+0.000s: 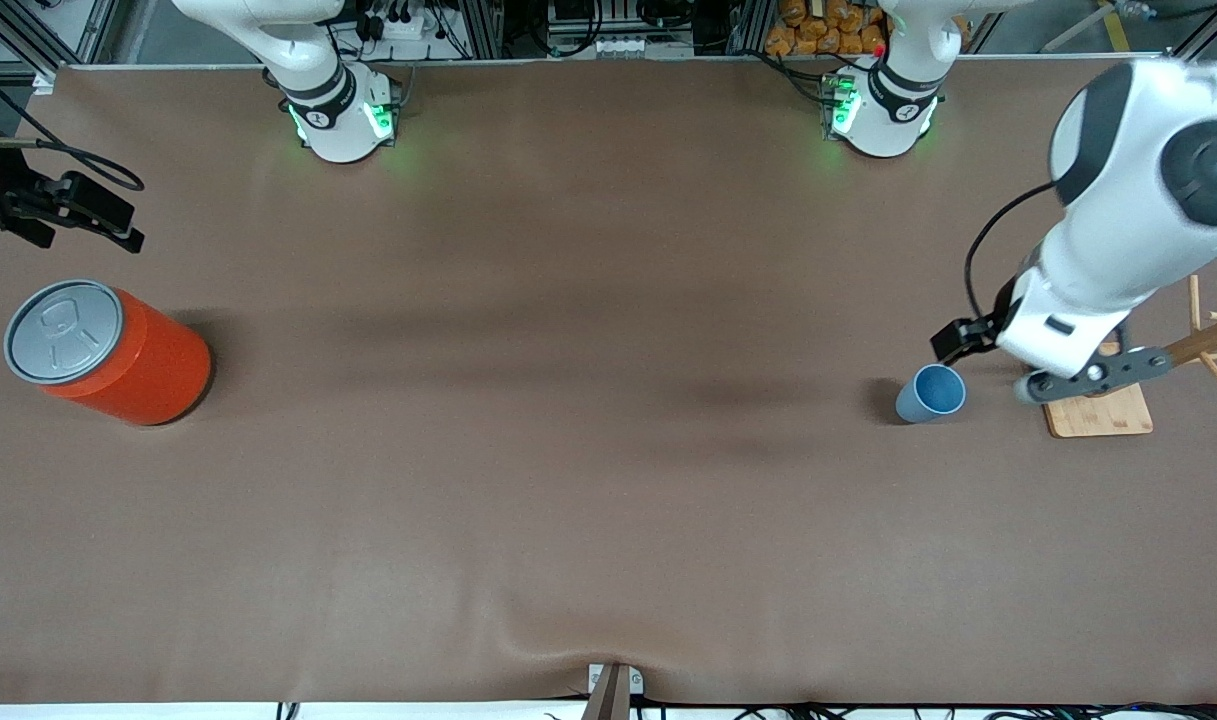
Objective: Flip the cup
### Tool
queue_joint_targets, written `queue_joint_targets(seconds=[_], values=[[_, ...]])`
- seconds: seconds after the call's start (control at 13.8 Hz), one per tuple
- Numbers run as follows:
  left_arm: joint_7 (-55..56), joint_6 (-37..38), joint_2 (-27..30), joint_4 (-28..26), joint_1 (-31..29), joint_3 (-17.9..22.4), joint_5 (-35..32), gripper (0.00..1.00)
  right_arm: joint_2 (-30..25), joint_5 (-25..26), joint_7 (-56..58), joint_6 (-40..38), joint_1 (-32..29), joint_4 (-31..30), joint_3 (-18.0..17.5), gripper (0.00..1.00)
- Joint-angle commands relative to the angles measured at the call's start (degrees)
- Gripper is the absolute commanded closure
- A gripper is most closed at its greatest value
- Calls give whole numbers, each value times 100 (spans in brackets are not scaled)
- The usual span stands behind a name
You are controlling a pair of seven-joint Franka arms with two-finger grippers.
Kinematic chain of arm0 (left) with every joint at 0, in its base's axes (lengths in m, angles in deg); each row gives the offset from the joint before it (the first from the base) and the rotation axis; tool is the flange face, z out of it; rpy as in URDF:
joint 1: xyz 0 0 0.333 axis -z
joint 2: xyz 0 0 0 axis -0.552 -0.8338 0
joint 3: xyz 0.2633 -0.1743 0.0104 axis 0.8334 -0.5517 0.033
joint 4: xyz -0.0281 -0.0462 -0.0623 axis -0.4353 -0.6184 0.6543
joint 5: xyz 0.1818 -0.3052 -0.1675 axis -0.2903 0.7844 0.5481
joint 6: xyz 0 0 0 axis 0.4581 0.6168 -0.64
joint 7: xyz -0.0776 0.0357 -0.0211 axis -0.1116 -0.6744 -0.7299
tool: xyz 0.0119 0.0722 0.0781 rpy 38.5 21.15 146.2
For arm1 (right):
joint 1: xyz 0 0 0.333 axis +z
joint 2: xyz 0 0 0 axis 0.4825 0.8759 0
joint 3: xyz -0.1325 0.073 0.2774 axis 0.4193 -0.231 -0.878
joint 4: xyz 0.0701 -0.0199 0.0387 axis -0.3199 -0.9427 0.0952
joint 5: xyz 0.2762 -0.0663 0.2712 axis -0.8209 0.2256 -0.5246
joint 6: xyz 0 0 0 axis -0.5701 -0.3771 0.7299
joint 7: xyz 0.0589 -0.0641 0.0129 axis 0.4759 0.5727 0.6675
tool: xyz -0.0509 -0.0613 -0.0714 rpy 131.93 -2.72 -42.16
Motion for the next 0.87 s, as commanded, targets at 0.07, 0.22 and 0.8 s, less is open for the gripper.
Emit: queue_joint_targets(seconds=[0.07,0.22,0.8], values=[[-598,643,118,510,-291,-5,389,0,-35,-25,165,-61,-97,29,-34,0],[-1072,661,258,511,-477,4,592,0,-35,-34,165,-61,-97,37,-34,0],[-2103,890,715,423,-495,442,592,0,-35,-34,156,-87,-97,37,-26,0]])
